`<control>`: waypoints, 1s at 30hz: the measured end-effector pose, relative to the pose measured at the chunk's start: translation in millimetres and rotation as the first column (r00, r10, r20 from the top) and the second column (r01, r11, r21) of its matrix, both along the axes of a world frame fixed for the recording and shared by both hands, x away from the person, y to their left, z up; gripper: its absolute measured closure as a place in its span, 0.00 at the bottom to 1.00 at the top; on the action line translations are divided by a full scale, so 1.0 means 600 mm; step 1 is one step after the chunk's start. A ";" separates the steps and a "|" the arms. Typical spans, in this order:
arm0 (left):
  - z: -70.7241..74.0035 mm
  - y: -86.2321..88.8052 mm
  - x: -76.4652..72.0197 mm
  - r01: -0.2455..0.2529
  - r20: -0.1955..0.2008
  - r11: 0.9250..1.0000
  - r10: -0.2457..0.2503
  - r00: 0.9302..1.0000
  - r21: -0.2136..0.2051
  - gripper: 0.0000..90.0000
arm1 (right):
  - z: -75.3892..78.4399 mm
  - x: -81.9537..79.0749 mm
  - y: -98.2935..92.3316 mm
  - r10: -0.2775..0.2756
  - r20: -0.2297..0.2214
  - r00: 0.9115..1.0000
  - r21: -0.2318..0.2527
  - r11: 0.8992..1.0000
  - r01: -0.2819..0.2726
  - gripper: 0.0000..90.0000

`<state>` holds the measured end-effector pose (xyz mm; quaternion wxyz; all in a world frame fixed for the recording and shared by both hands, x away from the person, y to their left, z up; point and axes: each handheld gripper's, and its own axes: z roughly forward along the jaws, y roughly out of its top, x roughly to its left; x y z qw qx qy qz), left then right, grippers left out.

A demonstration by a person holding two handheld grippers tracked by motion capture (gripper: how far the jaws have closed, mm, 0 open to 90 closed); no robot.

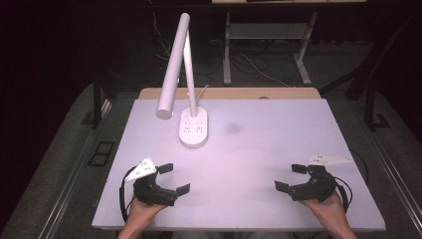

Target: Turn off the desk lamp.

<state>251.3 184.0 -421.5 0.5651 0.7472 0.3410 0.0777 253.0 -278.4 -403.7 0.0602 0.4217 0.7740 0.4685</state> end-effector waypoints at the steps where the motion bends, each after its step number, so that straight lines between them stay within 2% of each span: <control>1: 0.000 0.001 0.000 0.000 0.000 1.000 0.000 1.000 0.001 0.00 | 0.000 0.000 0.000 0.000 0.000 1.000 0.000 1.000 0.000 0.01; 14: 0.000 0.000 -0.001 -0.002 0.005 1.000 0.002 1.000 0.000 0.00 | 0.033 0.024 0.017 0.044 0.015 0.999 -0.019 0.999 -0.044 0.01; 30: 0.001 0.001 -0.002 -0.001 0.008 1.000 0.001 1.000 0.005 0.00 | 0.060 0.051 0.044 0.088 0.028 0.996 -0.045 0.995 -0.087 0.01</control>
